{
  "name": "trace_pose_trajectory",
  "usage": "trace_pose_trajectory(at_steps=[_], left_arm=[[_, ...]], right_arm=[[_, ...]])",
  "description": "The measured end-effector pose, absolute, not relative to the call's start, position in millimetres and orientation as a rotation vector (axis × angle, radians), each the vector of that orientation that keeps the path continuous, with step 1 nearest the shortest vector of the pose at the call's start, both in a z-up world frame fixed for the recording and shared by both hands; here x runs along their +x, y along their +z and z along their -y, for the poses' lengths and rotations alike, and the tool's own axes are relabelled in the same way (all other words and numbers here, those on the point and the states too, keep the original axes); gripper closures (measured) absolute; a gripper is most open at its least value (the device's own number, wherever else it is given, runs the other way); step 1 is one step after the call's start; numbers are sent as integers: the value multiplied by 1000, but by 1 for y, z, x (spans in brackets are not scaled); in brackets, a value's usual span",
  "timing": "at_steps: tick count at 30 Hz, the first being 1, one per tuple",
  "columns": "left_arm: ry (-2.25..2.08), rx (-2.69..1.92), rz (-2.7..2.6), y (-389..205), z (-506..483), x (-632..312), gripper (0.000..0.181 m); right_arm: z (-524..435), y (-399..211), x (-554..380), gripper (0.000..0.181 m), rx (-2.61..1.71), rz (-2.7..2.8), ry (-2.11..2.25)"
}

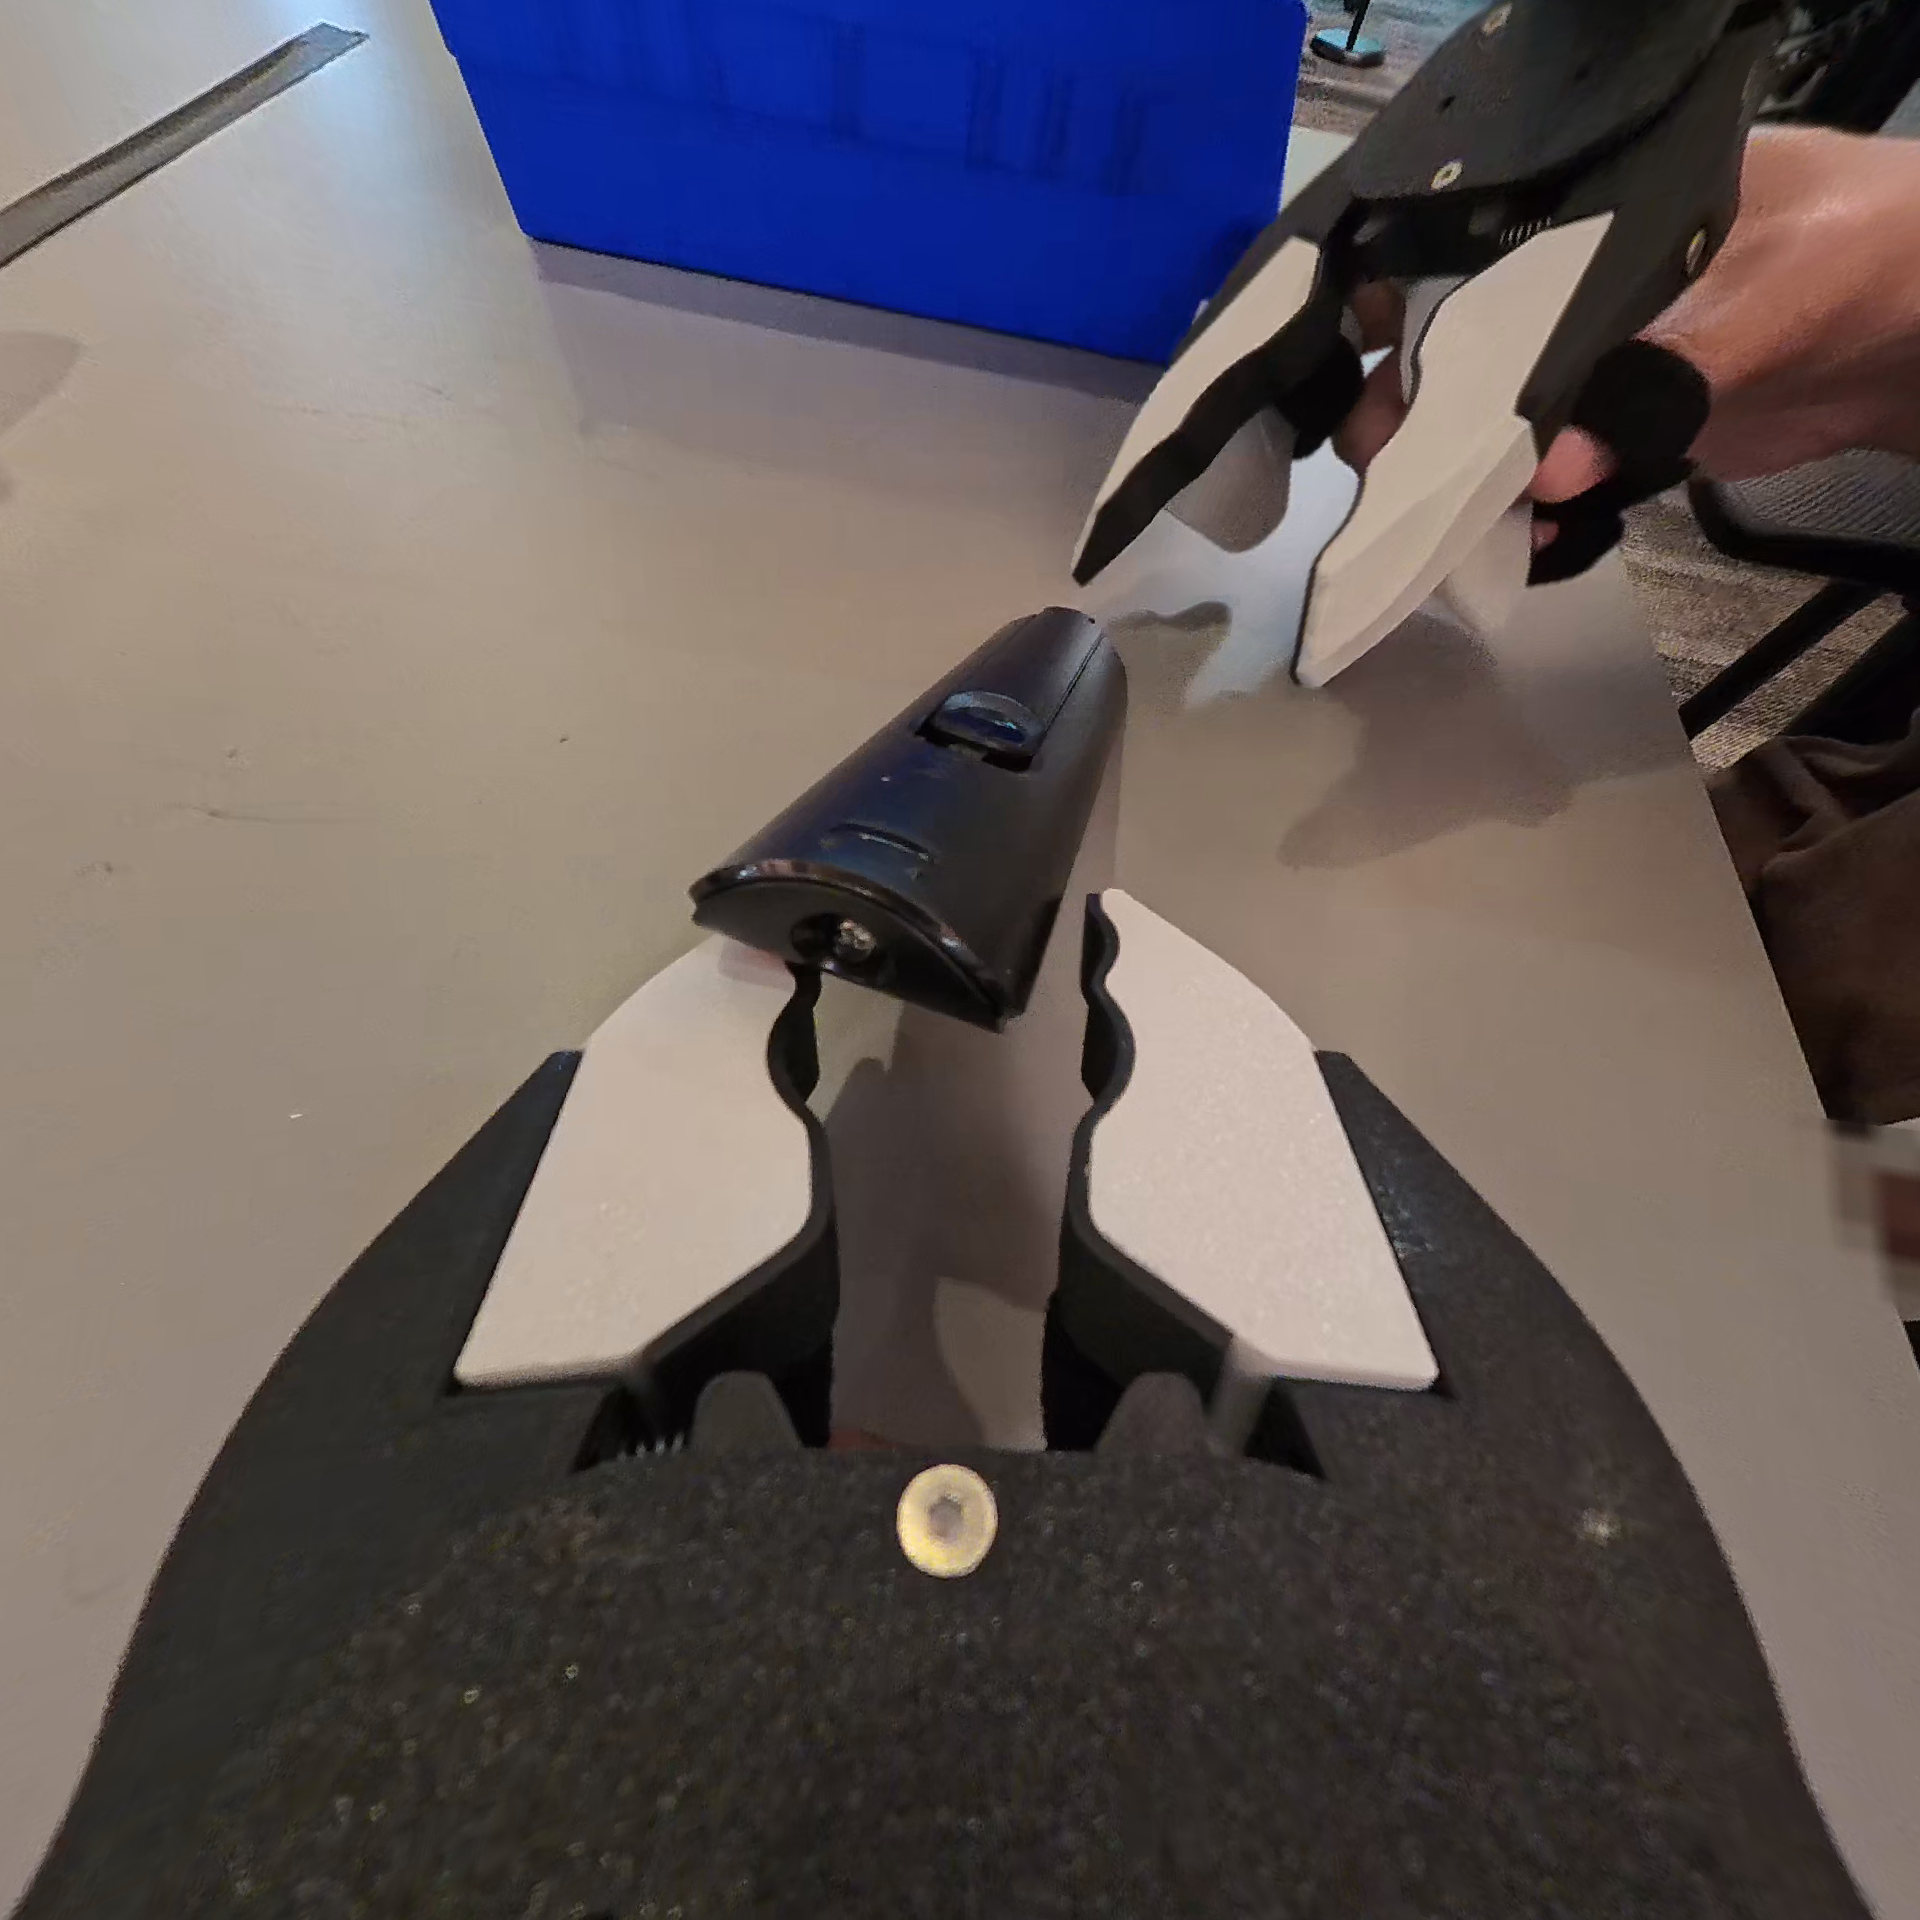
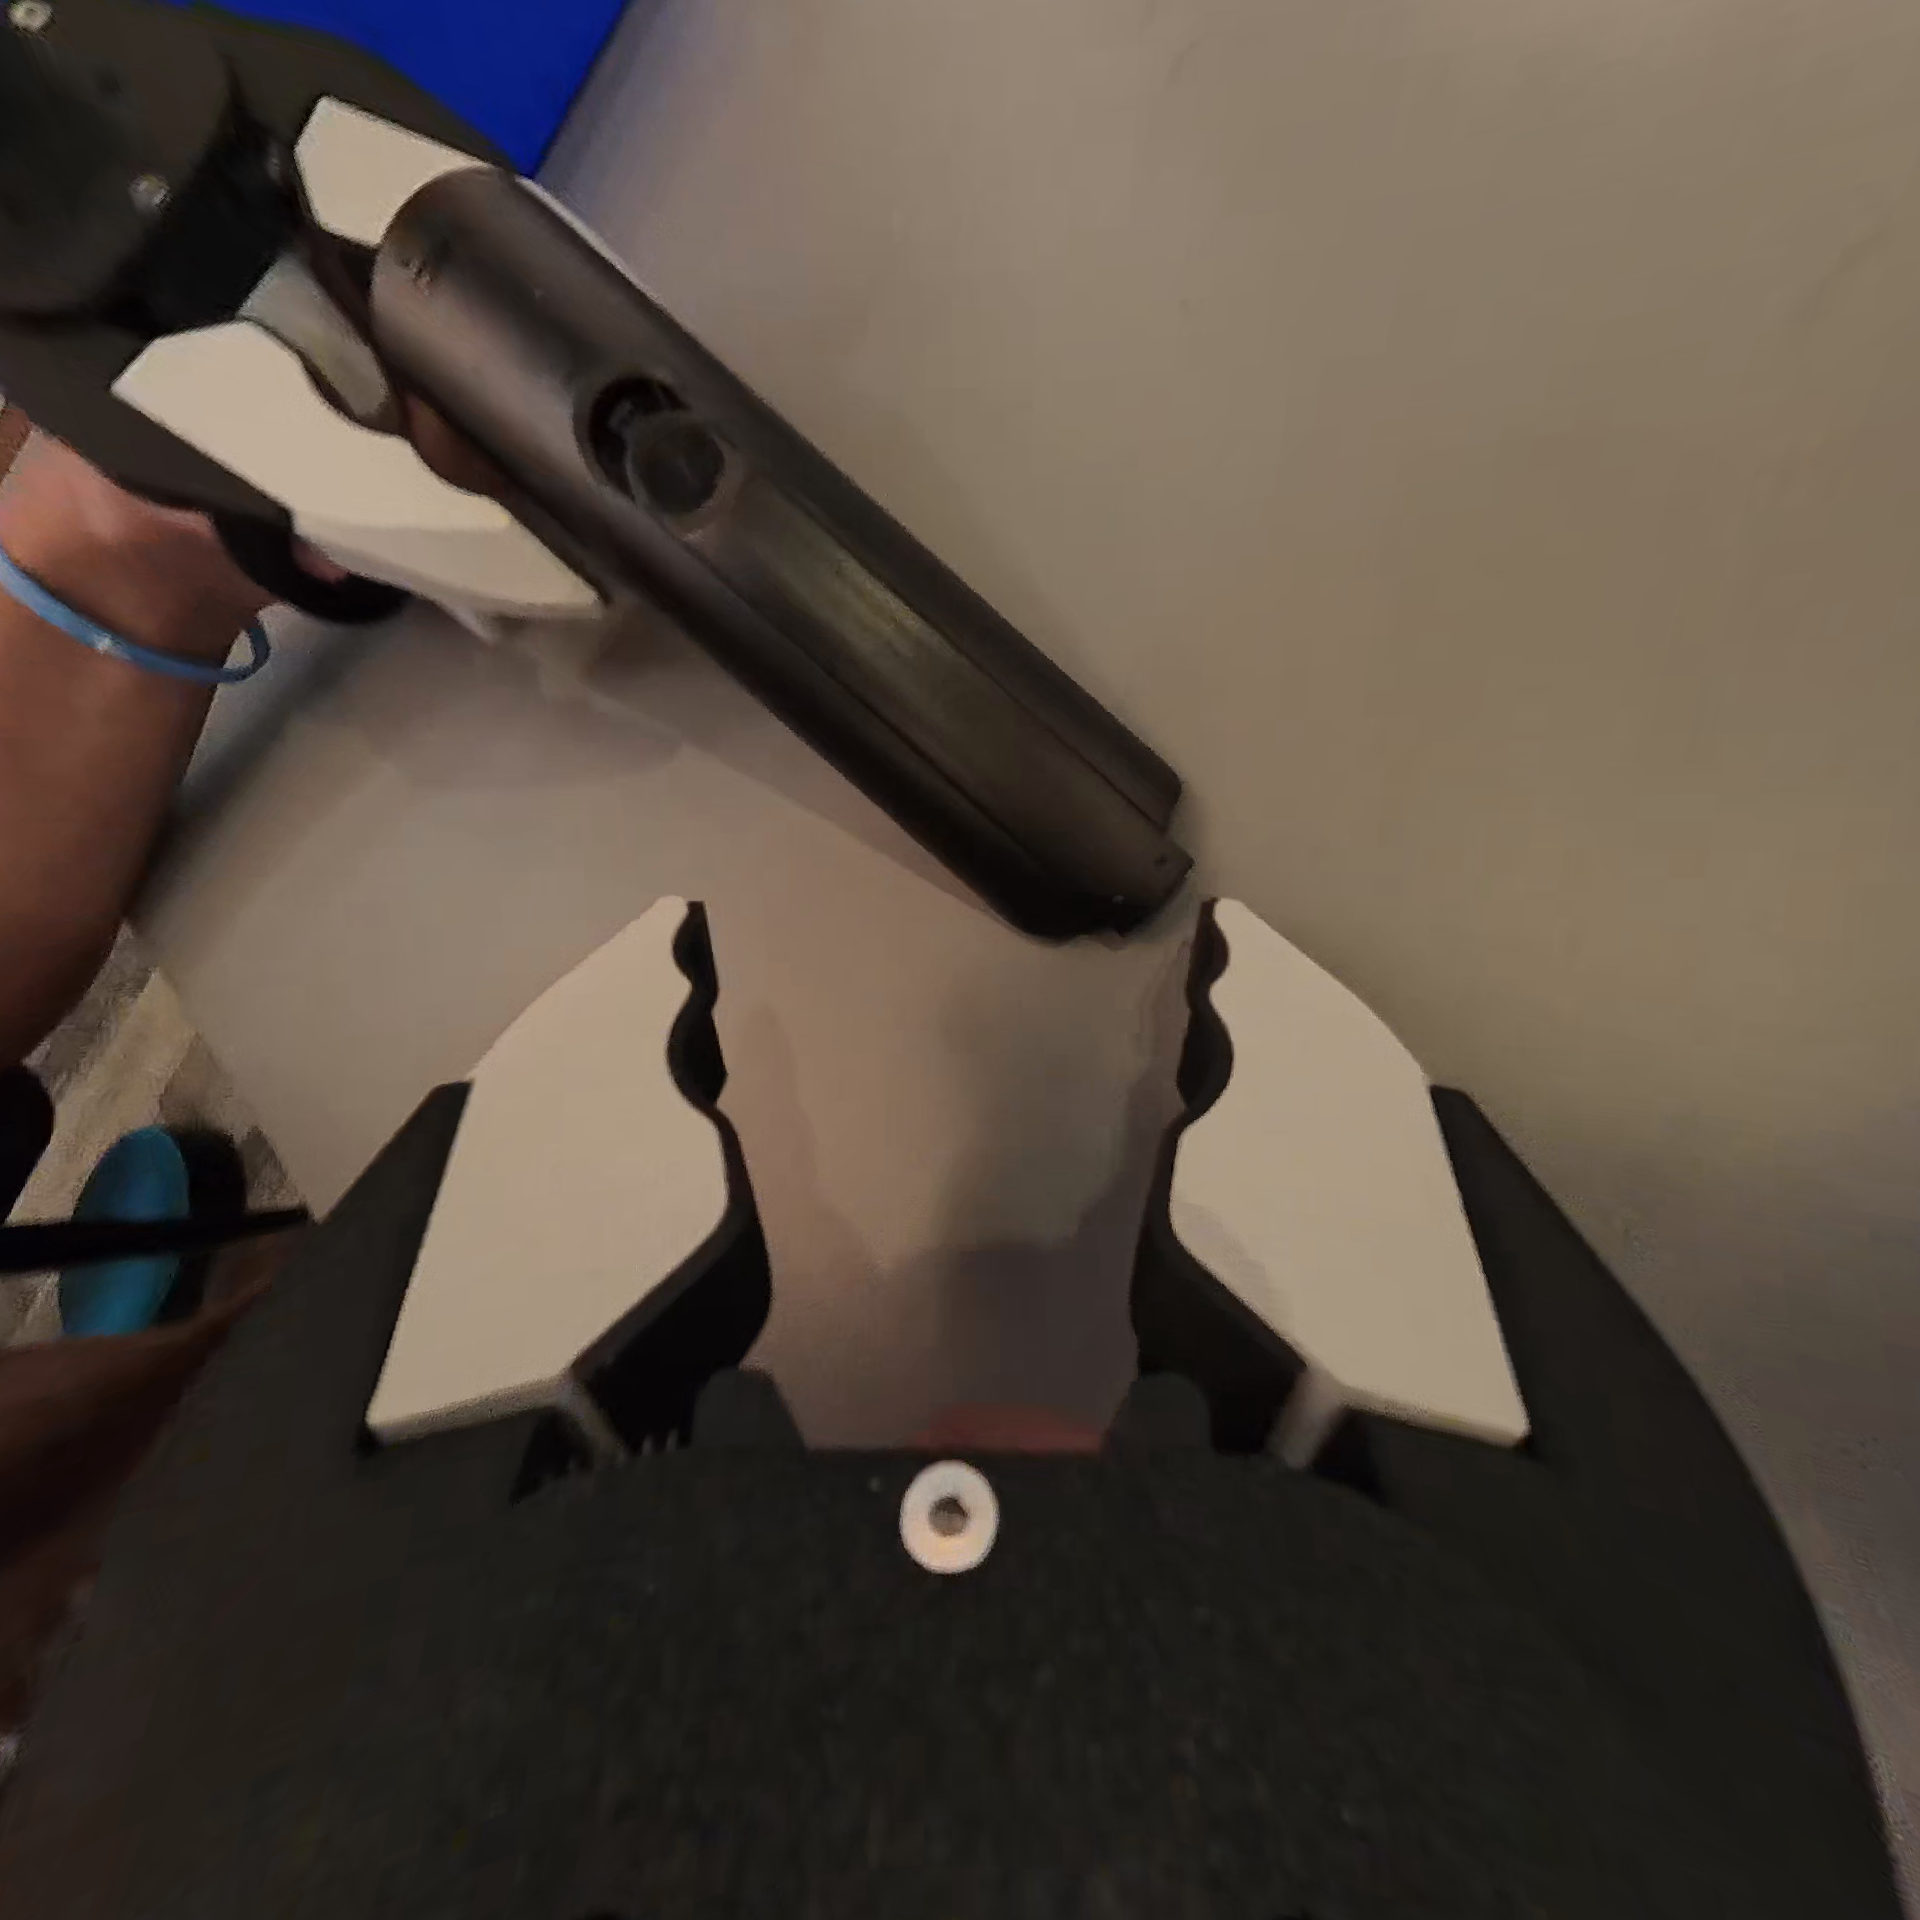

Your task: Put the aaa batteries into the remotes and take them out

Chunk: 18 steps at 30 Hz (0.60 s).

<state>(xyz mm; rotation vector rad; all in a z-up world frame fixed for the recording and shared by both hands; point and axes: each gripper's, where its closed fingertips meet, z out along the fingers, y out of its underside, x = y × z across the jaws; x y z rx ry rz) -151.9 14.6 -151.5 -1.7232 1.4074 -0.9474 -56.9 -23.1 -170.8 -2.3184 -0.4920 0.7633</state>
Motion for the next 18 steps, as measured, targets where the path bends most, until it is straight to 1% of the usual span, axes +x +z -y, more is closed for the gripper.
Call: trace_pose_trajectory(at_steps=[3,6,11,13,15,17,18], left_arm=[[-952,-1714,-1391,-149,-15,-153,133],[-981,-1705,-1357,-144,-17,-153,130],[-1053,-1647,-1305,-132,-17,-149,128],[-1100,-1591,-1300,-124,-12,-147,130],[-1150,-1542,-1289,-117,-7,-146,137],[-1134,-1549,-1282,-117,-9,-146,133],[-1119,-1563,-1278,-119,-12,-146,125]], right_arm=[[15,-176,-56,92,-2324,405,729],[15,-170,-66,96,-2290,337,860],[12,-172,-65,103,-2278,311,886],[9,-172,-63,106,-2275,319,876],[7,-172,-63,108,-2266,323,888],[6,-172,-63,110,-2257,331,893],[5,-172,-63,112,-2255,340,885]])
